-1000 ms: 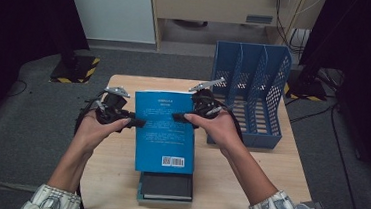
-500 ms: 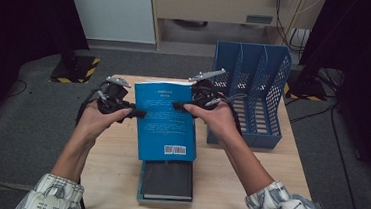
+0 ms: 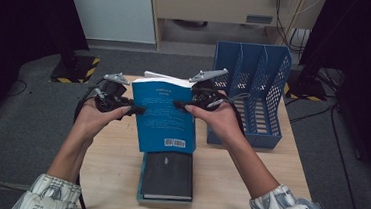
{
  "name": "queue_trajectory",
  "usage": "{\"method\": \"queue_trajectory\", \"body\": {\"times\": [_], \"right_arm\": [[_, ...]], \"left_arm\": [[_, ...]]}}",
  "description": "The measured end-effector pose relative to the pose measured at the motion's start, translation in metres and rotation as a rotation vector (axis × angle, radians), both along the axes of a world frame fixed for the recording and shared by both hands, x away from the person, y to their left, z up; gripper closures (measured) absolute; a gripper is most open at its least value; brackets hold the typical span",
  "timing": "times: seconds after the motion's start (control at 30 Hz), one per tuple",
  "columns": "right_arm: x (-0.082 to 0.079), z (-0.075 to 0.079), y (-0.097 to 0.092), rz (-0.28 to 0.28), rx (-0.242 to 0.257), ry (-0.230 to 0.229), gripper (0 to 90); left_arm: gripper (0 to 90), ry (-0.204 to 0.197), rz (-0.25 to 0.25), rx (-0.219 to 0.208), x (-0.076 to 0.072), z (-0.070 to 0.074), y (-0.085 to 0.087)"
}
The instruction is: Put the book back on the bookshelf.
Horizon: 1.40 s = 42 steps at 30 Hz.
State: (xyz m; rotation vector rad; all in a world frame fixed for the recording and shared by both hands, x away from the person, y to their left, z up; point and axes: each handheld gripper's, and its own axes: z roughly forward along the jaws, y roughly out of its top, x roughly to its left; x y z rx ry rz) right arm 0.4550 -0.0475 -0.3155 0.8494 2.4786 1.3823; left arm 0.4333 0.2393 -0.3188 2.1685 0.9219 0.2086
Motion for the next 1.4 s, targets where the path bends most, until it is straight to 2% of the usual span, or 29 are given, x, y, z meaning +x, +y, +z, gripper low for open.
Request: {"method": "queue_trajectory", "body": {"times": [0.07, 0.27, 0.33, 0.43, 0.53, 0.57, 0.63, 0.7, 0.73, 0.77, 0.8, 0.83, 0.87, 0.9, 0.93, 0.97, 1.0, 1.03, 1.07, 1.13, 1.17, 1.2, 1.23, 1.27, 1.3, 1.33, 1.37, 1.4], "right_arm": [[-0.009, 0.001, -0.002, 0.012, -0.006, -0.012, 53.5], [-0.027, 0.005, -0.005, 0.068, -0.024, -0.035, 52.8], [-0.028, 0.008, -0.004, 0.088, -0.007, -0.056, 52.9], [-0.028, 0.012, -0.001, 0.122, 0.022, -0.063, 53.5], [-0.028, 0.014, 0.003, 0.129, 0.011, -0.059, 55.9], [-0.027, 0.015, 0.004, 0.128, 0.006, -0.06, 58.0], [-0.027, 0.014, 0.003, 0.14, 0.005, -0.066, 59.0], [-0.027, 0.013, 0.004, 0.139, -0.001, -0.079, 59.7], [-0.027, 0.013, 0.004, 0.139, -0.001, -0.079, 59.7], [-0.027, 0.013, 0.004, 0.135, 0.0, -0.078, 59.9], [-0.027, 0.013, 0.004, 0.136, 0.0, -0.078, 59.8], [-0.027, 0.013, 0.004, 0.136, 0.001, -0.077, 59.8], [-0.027, 0.013, 0.004, 0.136, 0.001, -0.077, 59.8], [-0.028, 0.013, 0.004, 0.137, -0.002, -0.076, 59.7], [-0.028, 0.013, 0.004, 0.137, -0.002, -0.076, 59.7], [-0.029, 0.014, 0.005, 0.136, -0.004, -0.076, 59.6], [-0.029, 0.014, 0.005, 0.136, -0.004, -0.076, 59.6], [-0.029, 0.014, 0.005, 0.138, -0.003, -0.076, 59.4], [-0.029, 0.014, 0.005, 0.138, -0.003, -0.076, 59.4], [-0.029, 0.014, 0.005, 0.14, -0.003, -0.076, 59.3], [-0.029, 0.013, 0.006, 0.135, -0.003, -0.076, 59.6], [-0.029, 0.014, 0.006, 0.133, -0.004, -0.074, 59.8], [-0.029, 0.014, 0.006, 0.129, -0.005, -0.076, 59.9], [-0.029, 0.014, 0.006, 0.129, -0.005, -0.076, 59.9], [-0.028, 0.013, 0.007, 0.118, -0.006, -0.081, 60.2], [-0.028, 0.013, 0.007, 0.111, -0.006, -0.082, 60.3], [-0.028, 0.013, 0.007, 0.111, -0.006, -0.082, 60.3], [-0.026, 0.014, 0.008, 0.096, -0.007, -0.079, 60.5]], "left_arm": [[61.9, -0.026, 0.005, 0.003, -0.011, 0.001, -0.002], [61.2, -0.04, -0.017, 0.026, -0.023, 0.007, -0.006], [60.9, -0.041, -0.022, 0.016, -0.024, 0.006, -0.007], [60.2, -0.043, -0.03, 0.012, -0.025, 0.007, -0.007], [59.1, -0.056, -0.021, 0.014, -0.026, 0.006, -0.006], [58.8, -0.078, 0.007, 0.006, -0.028, 0.003, -0.004], [54.7, -0.076, 0.023, -0.002, -0.029, -0.002, -0.002], [51.1, -0.08, 0.039, 0.024, -0.031, -0.009, 0.0], [49.5, -0.08, 0.039, 0.024, -0.031, -0.009, 0.0], [47.2, -0.078, 0.055, 0.025, -0.035, -0.018, 0.004], [45.9, -0.078, 0.055, 0.025, -0.035, -0.018, 0.004], [44.9, -0.076, 0.068, 0.018, -0.039, -0.027, 0.008], [43.0, -0.076, 0.068, 0.018, -0.039, -0.027, 0.008], [39.8, -0.079, 0.097, 0.016, -0.044, -0.038, 0.013], [35.2, -0.079, 0.097, 0.016, -0.044, -0.038, 0.013], [31.4, -0.075, 0.126, 0.012, -0.05, -0.052, 0.017], [29.1, -0.075, 0.126, 0.012, -0.05, -0.052, 0.017], [26.1, -0.067, 0.153, 0.029, -0.056, -0.067, 0.02], [24.1, -0.067, 0.153, 0.029, -0.056, -0.067, 0.02], [22.4, -0.05, 0.18, 0.015, -0.061, -0.083, 0.023], [17.8, -0.029, 0.21, -0.013, -0.067, -0.099, 0.025], [16.8, -0.029, 0.21, -0.013, -0.067, -0.099, 0.025], [16.1, -0.021, 0.238, -0.051, -0.072, -0.113, 0.029], [14.5, -0.021, 0.238, -0.051, -0.072, -0.113, 0.029], [12.2, -0.011, 0.256, -0.06, -0.075, -0.127, 0.034], [9.9, -0.009, 0.266, -0.063, -0.075, -0.134, 0.037], [8.5, -0.009, 0.266, -0.063, -0.075, -0.134, 0.037], [7.9, 0.002, 0.299, -0.045, -0.074, -0.143, 0.045]]}}
